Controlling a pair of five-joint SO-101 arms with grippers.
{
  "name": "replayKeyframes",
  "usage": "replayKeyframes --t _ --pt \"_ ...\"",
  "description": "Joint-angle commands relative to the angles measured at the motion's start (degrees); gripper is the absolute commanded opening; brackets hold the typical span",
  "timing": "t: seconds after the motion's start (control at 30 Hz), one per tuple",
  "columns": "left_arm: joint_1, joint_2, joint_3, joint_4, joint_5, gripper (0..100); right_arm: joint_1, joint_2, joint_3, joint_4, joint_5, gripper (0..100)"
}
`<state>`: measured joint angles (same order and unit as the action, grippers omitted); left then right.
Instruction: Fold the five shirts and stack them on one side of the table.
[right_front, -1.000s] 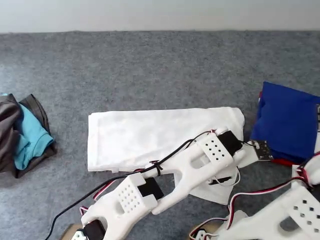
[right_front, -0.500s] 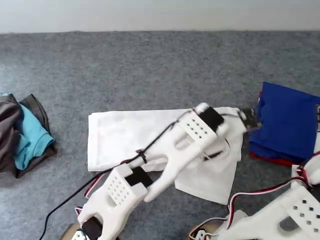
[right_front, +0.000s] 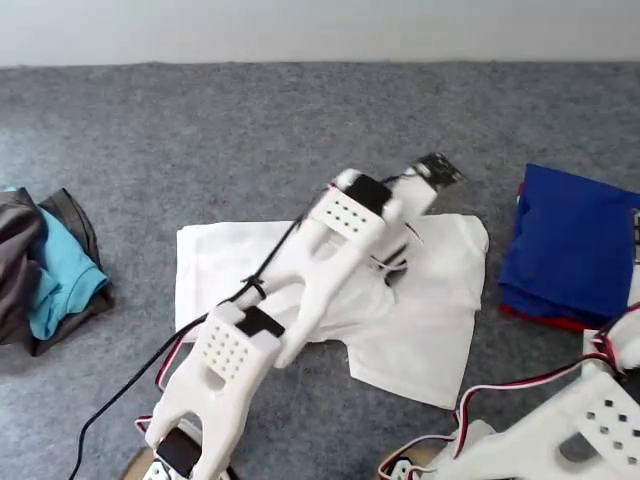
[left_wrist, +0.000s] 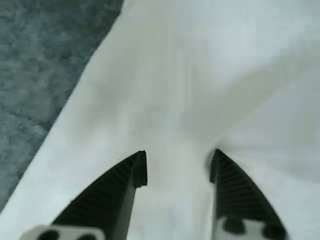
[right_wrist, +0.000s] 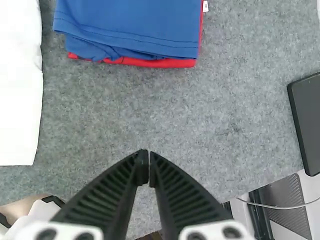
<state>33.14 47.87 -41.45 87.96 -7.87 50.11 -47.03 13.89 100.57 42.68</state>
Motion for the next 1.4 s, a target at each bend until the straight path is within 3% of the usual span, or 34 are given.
replayKeyframes --t 0.0,0.37,0.5,0.8,1.03,1.2,1.37 --pt "-2.90 2.02 -6.29 -0.09 0.44 22 0.57 -1.19 -0.18 2.33 0.26 1.5" --pt "-4.75 9.41 -28.35 12.57 0.53 22 0.57 -1.27 -0.18 2.33 0.26 1.5" --pt "-4.04 5.89 -29.67 12.75 0.62 21 0.57 -1.36 -0.18 2.33 0.26 1.5" --pt "2.02 -11.87 -4.18 12.66 0.53 21 0.57 -1.36 -0.18 2.42 0.26 1.5" --pt "0.09 -13.80 14.20 7.30 0.35 21 0.57 -1.36 -0.18 2.33 0.26 1.5" --pt "-5.71 -12.31 18.68 2.64 0.35 21 0.57 -1.36 -0.18 2.33 0.26 1.5" --pt "-6.33 -11.16 18.68 2.55 0.35 21 0.57 -1.36 -0.18 2.33 0.26 1.5"
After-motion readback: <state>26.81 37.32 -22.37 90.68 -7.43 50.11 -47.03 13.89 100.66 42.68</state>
